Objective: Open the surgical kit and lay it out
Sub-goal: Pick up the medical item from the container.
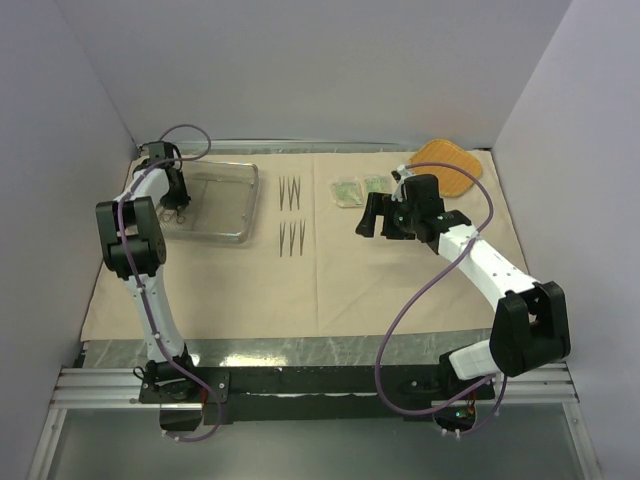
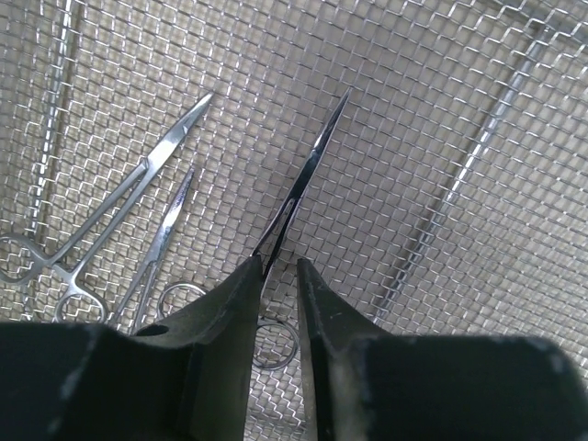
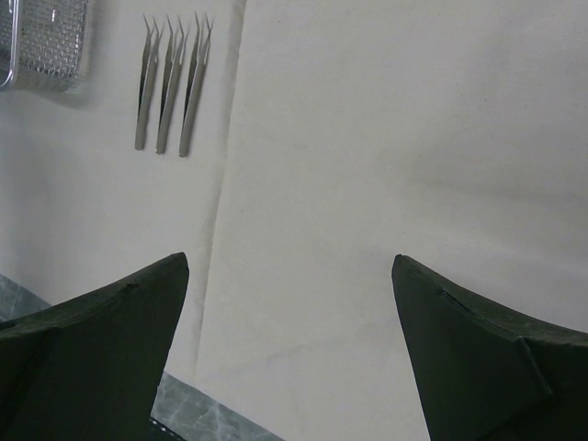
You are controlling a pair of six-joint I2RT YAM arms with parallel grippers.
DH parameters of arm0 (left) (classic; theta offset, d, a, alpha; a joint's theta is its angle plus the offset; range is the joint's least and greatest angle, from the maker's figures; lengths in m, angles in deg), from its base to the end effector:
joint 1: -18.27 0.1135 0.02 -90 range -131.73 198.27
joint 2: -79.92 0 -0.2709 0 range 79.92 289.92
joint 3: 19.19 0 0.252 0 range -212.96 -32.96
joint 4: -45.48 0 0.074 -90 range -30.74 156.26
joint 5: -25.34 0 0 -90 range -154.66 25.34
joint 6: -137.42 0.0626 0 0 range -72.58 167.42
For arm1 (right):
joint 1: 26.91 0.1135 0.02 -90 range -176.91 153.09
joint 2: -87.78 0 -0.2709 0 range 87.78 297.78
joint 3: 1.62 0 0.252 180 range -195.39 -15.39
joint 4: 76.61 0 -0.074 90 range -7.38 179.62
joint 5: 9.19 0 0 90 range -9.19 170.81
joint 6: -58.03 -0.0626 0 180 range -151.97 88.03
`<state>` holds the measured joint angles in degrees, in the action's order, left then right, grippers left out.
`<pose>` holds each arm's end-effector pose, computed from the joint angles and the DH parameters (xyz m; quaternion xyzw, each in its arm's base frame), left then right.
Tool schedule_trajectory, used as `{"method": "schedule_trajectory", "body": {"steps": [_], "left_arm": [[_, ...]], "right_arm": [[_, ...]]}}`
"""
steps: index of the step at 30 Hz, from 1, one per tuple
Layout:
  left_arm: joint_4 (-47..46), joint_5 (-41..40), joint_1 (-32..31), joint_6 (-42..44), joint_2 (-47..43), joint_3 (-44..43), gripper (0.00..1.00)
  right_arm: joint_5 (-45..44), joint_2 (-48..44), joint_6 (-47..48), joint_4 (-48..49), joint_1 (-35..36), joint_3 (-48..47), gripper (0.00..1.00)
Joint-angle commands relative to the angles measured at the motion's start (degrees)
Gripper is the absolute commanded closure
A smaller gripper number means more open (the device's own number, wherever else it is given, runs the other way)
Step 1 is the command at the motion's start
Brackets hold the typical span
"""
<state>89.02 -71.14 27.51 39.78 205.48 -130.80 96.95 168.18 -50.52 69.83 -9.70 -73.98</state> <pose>0.4877 0.0865 0.1583 -0.1563 0.9458 0.0582 0.2787 0.3050 0.1127 0.2563 -0.0470 0.9037 0.2465 0.3469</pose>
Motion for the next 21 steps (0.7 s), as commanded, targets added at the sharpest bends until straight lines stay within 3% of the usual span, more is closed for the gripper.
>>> {"method": "schedule_trajectory", "body": {"steps": [1, 8, 21], "left_arm": [[1.7, -0.5, 0.0, 1.4, 1.8, -0.8, 0.74], [2.9, 1.2, -1.1, 1.3, 0.8, 0.3, 0.99], [3.2, -2.1, -6.9, -2.0, -6.4, 2.0, 0.99]], "right_arm": [[0.1, 0.6, 0.5, 1.1, -0.2, -2.0, 0.0], [0.5, 0.7, 0.3, 1.2, -0.2, -2.0, 0.0], [1.3, -0.5, -0.6, 2.4, -0.2, -1.2, 0.0]]}}
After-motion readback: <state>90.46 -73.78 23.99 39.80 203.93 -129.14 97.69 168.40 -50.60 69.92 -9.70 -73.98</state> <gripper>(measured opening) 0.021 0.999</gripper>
